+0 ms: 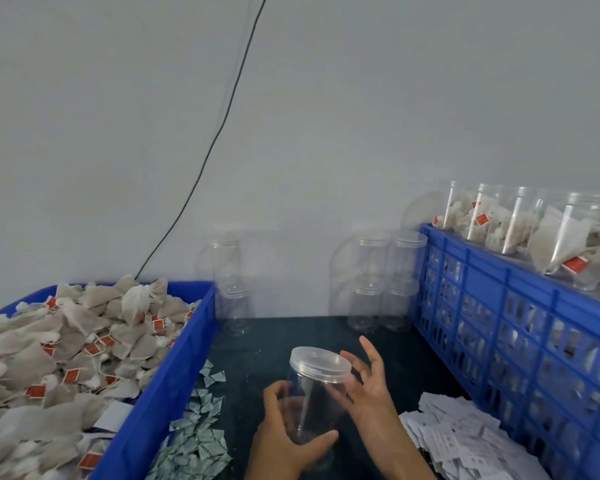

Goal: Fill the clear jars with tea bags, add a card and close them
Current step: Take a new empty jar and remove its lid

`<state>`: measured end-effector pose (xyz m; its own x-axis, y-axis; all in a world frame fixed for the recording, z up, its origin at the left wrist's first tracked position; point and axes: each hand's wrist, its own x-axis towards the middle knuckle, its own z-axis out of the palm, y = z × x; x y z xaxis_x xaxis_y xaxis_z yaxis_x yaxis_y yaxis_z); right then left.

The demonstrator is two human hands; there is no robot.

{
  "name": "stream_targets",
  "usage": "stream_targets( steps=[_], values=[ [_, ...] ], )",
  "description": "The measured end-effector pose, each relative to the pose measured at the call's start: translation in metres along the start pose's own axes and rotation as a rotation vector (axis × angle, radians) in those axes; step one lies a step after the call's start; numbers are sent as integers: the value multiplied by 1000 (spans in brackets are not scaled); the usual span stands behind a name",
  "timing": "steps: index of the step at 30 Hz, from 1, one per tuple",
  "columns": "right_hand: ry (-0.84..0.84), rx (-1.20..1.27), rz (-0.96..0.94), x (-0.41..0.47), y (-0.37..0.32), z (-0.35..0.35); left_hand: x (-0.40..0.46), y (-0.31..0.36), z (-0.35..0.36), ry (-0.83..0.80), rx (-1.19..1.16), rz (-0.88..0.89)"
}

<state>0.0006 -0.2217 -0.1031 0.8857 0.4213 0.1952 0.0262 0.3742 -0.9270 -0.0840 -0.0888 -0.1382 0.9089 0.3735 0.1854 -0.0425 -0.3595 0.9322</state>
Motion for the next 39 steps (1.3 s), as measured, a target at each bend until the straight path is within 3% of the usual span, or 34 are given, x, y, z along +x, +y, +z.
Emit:
stream_targets(
  steps=[3, 6, 15, 22, 27, 30, 33, 36, 39],
  values=[
    [26, -151, -42, -6, 9, 9, 0, 3, 0, 89, 217, 85],
    [71, -151, -69, -10, 17, 10, 0, 0, 1, 112, 339, 150],
    [-28, 116, -3, -10, 10, -6, -1, -11, 0, 152, 202, 247],
    [118, -55, -75, -13, 11, 2, -2, -11, 4, 129, 234, 314],
    [-51, 57, -17, -11, 3, -11, -1, -12, -12, -193, -181, 120],
    [-121, 149, 32, -12, 2, -16, -2, -14, -14, -281, -291, 53],
    [-47, 153, 27, -13, 4, -12, -2, -13, -10, -169, -226, 70],
    [0, 38, -29, -13, 12, -2, -4, -12, -7, -2, 33, 163],
    [6, 23, -52, -14, 15, 2, -6, -7, -10, -6, 99, 187]
  ],
)
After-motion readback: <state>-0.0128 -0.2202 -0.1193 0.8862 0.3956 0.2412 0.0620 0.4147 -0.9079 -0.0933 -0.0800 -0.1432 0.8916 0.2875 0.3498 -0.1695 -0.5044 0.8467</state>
